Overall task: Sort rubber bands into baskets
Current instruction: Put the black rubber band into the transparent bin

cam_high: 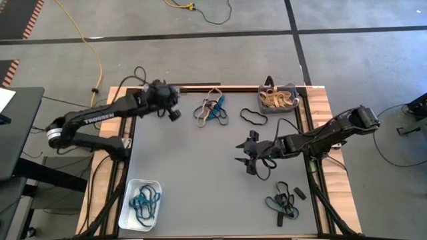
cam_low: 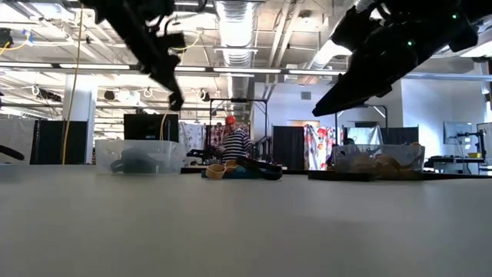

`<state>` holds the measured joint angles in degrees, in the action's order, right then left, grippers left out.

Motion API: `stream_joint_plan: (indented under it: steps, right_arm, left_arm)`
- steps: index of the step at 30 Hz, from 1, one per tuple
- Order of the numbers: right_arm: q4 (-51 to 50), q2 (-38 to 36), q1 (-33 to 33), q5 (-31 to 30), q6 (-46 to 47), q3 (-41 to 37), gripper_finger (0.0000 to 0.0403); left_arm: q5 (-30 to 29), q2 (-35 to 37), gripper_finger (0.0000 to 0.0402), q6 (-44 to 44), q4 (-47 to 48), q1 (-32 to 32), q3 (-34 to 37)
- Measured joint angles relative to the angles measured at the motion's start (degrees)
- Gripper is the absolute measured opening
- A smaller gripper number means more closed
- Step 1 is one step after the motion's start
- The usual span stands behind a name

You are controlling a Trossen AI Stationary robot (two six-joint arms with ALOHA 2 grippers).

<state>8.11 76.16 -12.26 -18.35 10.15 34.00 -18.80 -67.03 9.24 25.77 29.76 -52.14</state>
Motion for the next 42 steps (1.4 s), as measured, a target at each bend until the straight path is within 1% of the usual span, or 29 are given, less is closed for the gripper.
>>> stream_joint_plan:
  steps: [5,9,13,17,20,23,26,29,31,34,37,40,42]
  right_arm:
    - [-3.50,0.00,-3.65,0.04,4.68,0.00,0.0273]
    - [-6.92,0.02,-7.78,0.02,9.27,0.00,0.0273]
    - [-9.14,0.04,-12.03,0.02,13.88,0.00,0.0273]
    - [-11.63,0.04,-16.46,-0.02,18.45,0.00,0.0273]
    - [-13.71,0.01,-19.48,-0.02,22.13,0.00,0.0273]
    - [-16.29,-0.01,-22.33,0.06,25.96,0.00,0.0273]
    - [-19.64,-0.64,-25.36,1.49,30.19,0.00,0.0273]
    - [-22.94,-2.43,-28.44,4.12,35.46,0.00,0.0273]
    - [-24.61,-3.92,-30.81,4.79,38.90,0.00,0.0273]
    - [-26.36,-6.04,-34.17,5.01,43.18,0.00,0.0273]
    - [-26.44,-7.34,-36.70,5.01,46.37,0.00,0.0273]
    - [-27.27,-7.18,-38.56,5.62,49.80,0.00,0.0273]
    - [-28.50,-6.83,-39.51,7.69,52.82,0.00,0.0273]
  left_arm:
    - [6.23,-3.01,0.0000,1.52,1.55,11.49,0.00]
    - [10.69,-6.73,0.0000,3.00,2.22,18.67,0.00]
    - [12.68,-10.55,0.0000,4.23,3.24,23.29,0.04]
    - [15.15,-13.98,0.0000,4.69,5.72,26.00,0.06]
    - [15.46,-15.21,0.0002,4.92,6.46,26.51,0.07]
    - [14.96,-15.07,0.0024,5.59,5.78,26.51,0.07]
    - [14.90,-14.08,0.0074,5.74,5.16,26.28,0.07]
    - [14.57,-12.62,0.0134,5.36,4.82,26.23,0.07]
    - [14.55,-11.48,0.0172,4.91,4.42,26.13,0.07]
    - [14.75,-9.39,0.0214,4.65,4.24,25.60,0.07]
    - [16.62,-6.73,0.0236,3.30,3.25,23.94,0.07]
    - [18.09,-3.94,0.0241,1.87,2.71,21.07,0.07]
    - [18.12,-2.33,0.0242,1.16,2.30,18.38,0.07]
